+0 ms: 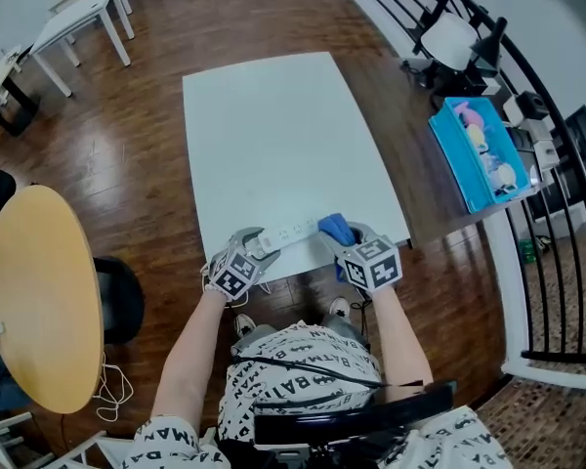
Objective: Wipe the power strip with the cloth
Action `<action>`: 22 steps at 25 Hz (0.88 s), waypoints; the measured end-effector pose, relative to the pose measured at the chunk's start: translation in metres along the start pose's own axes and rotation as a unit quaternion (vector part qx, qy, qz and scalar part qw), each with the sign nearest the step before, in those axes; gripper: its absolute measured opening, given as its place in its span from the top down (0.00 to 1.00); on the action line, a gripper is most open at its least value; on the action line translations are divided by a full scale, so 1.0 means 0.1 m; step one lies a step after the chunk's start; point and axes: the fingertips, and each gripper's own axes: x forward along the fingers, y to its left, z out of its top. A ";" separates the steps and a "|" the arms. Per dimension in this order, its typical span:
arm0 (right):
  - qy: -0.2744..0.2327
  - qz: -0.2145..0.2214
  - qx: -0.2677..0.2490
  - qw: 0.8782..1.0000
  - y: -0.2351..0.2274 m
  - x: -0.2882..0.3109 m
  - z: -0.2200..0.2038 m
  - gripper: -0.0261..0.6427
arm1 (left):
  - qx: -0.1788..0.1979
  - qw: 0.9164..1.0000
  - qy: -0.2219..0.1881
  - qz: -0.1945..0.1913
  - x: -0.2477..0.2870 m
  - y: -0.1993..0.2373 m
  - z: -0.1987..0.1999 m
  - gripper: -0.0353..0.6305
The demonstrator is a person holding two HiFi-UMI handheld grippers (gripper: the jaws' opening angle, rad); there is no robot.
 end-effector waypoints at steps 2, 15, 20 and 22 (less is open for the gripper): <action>-0.008 -0.012 0.009 1.000 -0.05 -0.01 0.00 0.76 | -0.003 1.000 0.013 -0.009 0.05 -0.01 -0.09 0.52; -0.020 -0.019 0.012 1.000 0.01 0.09 0.06 0.77 | -0.099 0.993 0.018 0.055 -0.12 0.27 -0.25 0.29; -0.024 -0.017 0.009 1.000 0.04 0.09 0.07 0.77 | -0.149 0.965 -0.048 0.210 -0.74 0.55 0.25 0.66; -0.029 -0.011 0.009 0.999 0.10 0.11 0.08 0.77 | -0.166 0.955 -0.057 0.239 -0.88 0.54 0.34 0.93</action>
